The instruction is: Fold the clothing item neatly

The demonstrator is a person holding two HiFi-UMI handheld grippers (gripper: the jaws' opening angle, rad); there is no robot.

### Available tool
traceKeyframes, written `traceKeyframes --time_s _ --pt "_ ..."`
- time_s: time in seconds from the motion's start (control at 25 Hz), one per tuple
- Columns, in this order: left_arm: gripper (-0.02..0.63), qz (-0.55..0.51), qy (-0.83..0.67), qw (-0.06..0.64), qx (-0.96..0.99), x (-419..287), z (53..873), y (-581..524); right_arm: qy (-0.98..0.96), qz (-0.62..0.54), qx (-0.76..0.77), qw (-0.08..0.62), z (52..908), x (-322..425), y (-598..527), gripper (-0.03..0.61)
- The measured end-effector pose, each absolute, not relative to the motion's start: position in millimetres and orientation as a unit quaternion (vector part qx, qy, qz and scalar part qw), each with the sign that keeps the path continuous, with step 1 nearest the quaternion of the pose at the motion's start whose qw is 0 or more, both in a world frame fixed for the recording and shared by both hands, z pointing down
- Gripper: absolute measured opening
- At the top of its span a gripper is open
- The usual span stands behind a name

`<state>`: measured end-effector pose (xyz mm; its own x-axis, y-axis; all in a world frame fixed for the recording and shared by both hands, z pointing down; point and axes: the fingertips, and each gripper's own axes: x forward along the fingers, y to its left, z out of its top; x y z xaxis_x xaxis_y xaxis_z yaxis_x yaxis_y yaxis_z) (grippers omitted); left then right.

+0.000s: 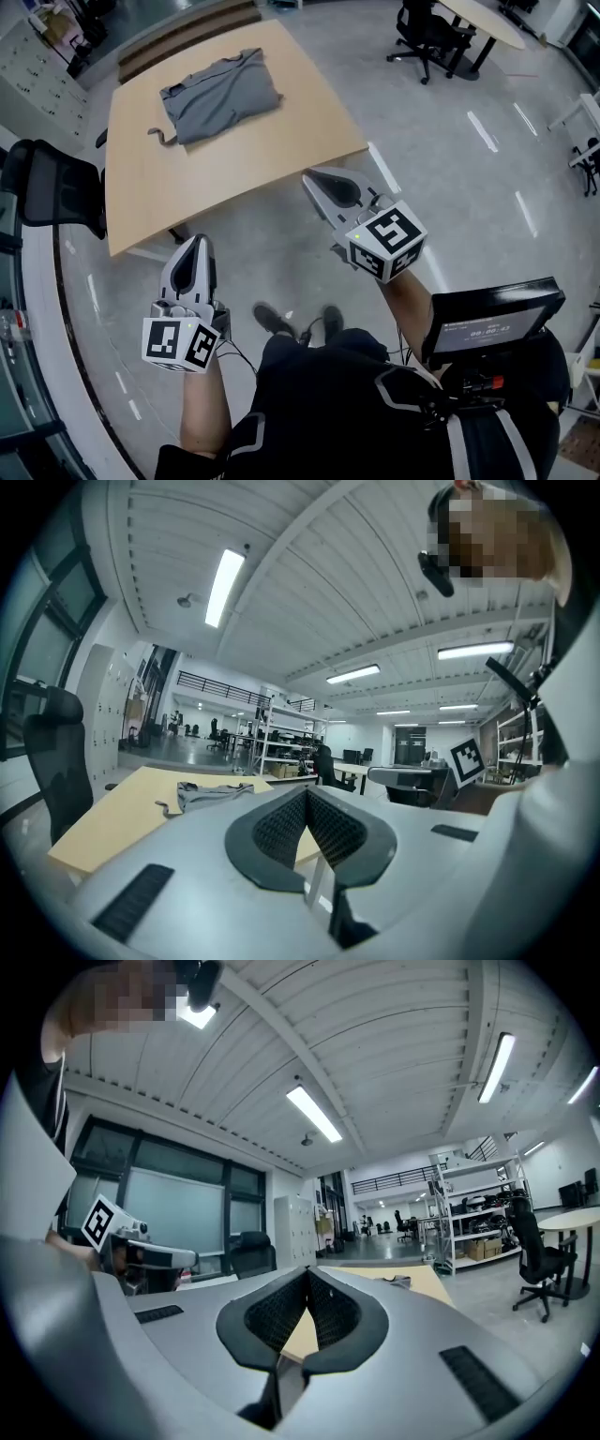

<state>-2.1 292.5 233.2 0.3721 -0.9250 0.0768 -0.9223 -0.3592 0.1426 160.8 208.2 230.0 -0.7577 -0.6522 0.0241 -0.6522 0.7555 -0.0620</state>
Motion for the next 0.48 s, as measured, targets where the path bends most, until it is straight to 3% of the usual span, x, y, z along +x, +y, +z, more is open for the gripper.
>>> traceKeyframes --time_s 0.24,0.48 --pt "0.0 -0.002 -0.544 0.067 0.836 9 221 340 -0.935 0.029 0.355 -0.003 223 164 261 0.009" --pt "0.0 -0.017 -0.527 0.065 0.847 -23 220 385 -0.928 0.006 0.372 0.007 211 130 315 0.009"
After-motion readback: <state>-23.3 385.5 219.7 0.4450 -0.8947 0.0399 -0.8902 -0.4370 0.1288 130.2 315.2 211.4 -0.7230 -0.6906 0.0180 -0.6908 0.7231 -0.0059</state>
